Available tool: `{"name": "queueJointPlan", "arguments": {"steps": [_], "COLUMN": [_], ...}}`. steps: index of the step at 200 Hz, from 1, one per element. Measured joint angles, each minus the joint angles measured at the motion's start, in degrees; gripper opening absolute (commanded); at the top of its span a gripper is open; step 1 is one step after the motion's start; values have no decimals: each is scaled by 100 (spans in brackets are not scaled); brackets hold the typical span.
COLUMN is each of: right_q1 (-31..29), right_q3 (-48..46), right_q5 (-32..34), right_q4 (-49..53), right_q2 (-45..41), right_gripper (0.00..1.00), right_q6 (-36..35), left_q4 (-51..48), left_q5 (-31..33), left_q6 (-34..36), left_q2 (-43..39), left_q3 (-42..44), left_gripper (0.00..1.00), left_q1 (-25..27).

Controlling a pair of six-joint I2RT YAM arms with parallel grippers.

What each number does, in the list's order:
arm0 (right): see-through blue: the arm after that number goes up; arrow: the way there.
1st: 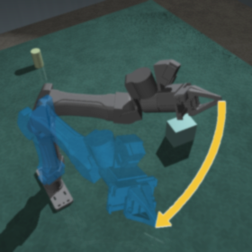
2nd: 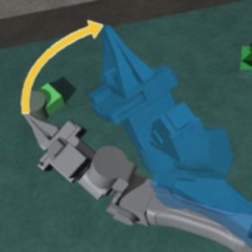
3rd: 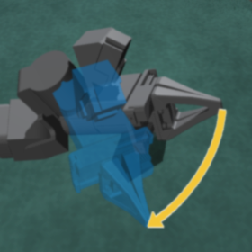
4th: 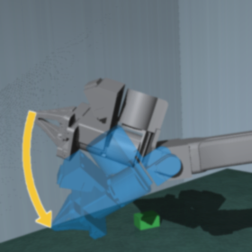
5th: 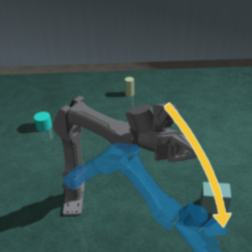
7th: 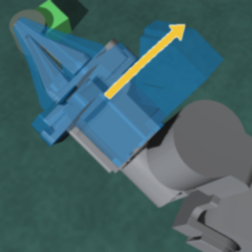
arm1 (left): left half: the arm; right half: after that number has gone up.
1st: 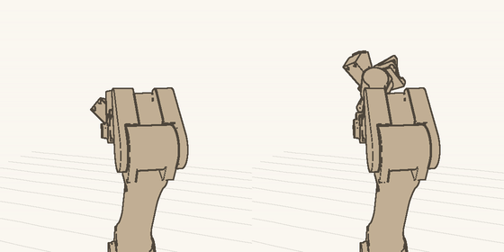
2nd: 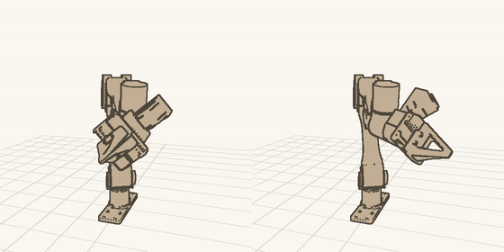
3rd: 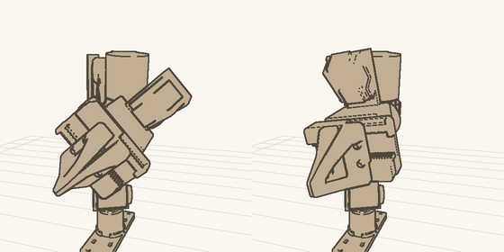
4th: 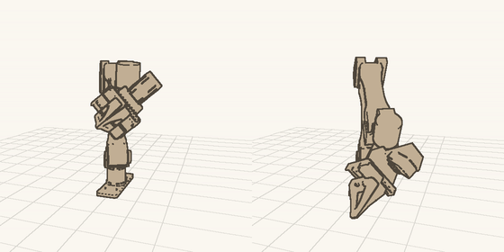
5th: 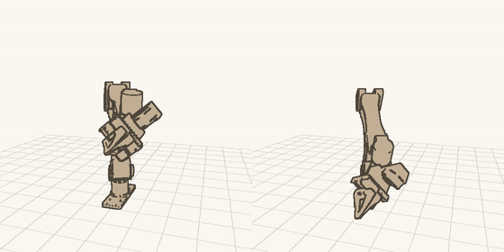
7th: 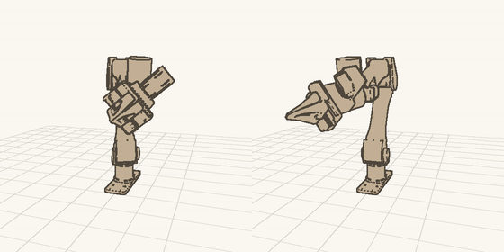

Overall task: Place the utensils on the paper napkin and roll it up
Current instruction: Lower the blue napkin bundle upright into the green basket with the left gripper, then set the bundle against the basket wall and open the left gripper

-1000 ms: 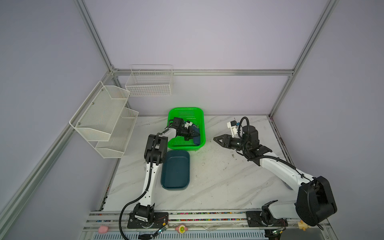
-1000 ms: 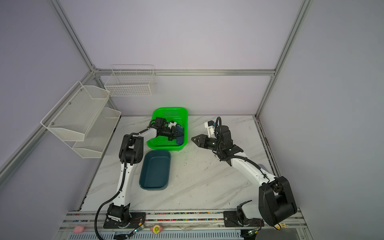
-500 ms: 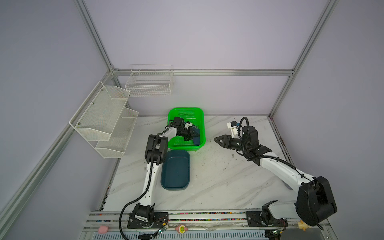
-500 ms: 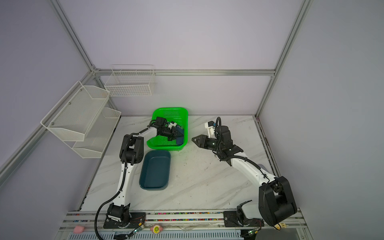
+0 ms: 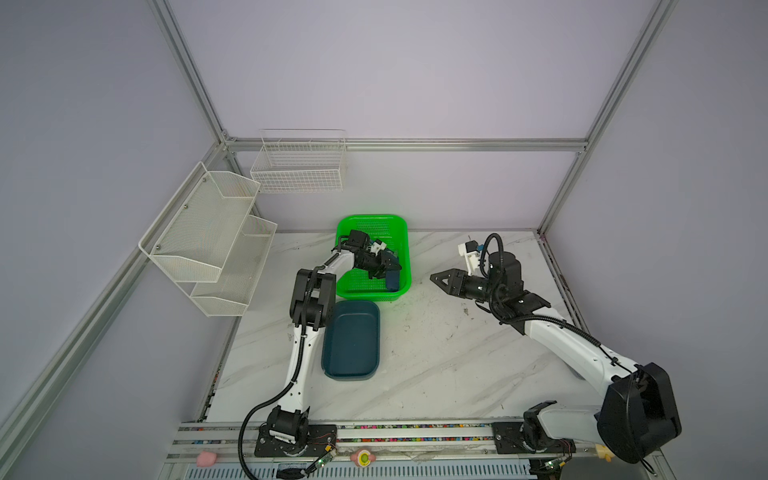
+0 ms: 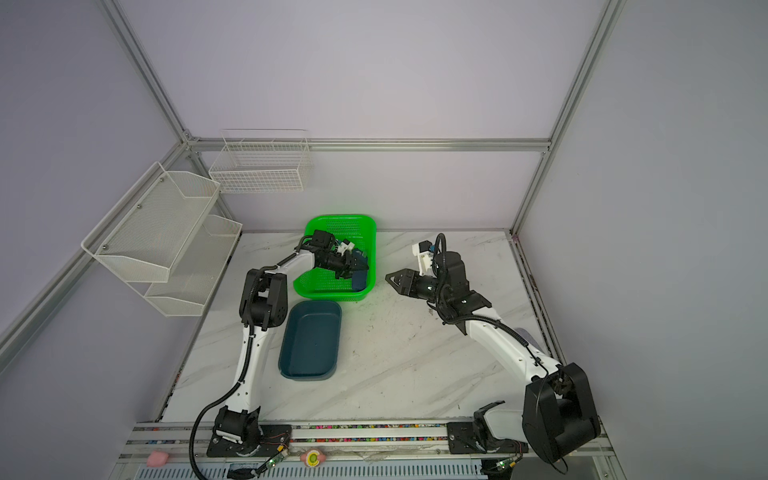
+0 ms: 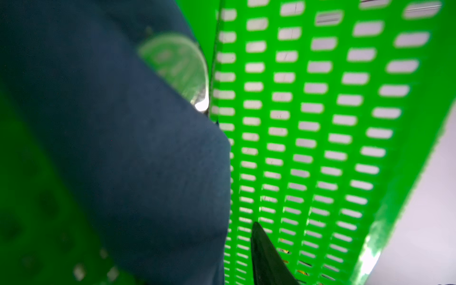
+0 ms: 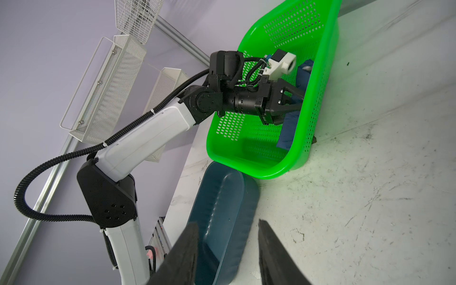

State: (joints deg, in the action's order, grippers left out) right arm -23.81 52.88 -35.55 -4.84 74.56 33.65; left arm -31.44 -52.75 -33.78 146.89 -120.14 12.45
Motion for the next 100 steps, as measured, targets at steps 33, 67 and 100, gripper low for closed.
{"name": "queueJointPlan", "arguments": {"steps": [33,67,100], "right_q1": [0,0,0], "right_q3": [0,0,0], "right_q5": [2,4,4], "right_q4": [50,55,59], "right_q2": [-13,-13,-13], "right_gripper": [43,43,43], "right_q6": [-22,-50,-59], "left_q4": [-299,-525,-686], "left_q5": [400,824,1145], "left_q6": [219,393,542], "left_q2": [-120,-260,-345], "left_q3": [-42,-55,-61], "left_gripper": [52,59,62], "left_q1": [39,68,76]}}
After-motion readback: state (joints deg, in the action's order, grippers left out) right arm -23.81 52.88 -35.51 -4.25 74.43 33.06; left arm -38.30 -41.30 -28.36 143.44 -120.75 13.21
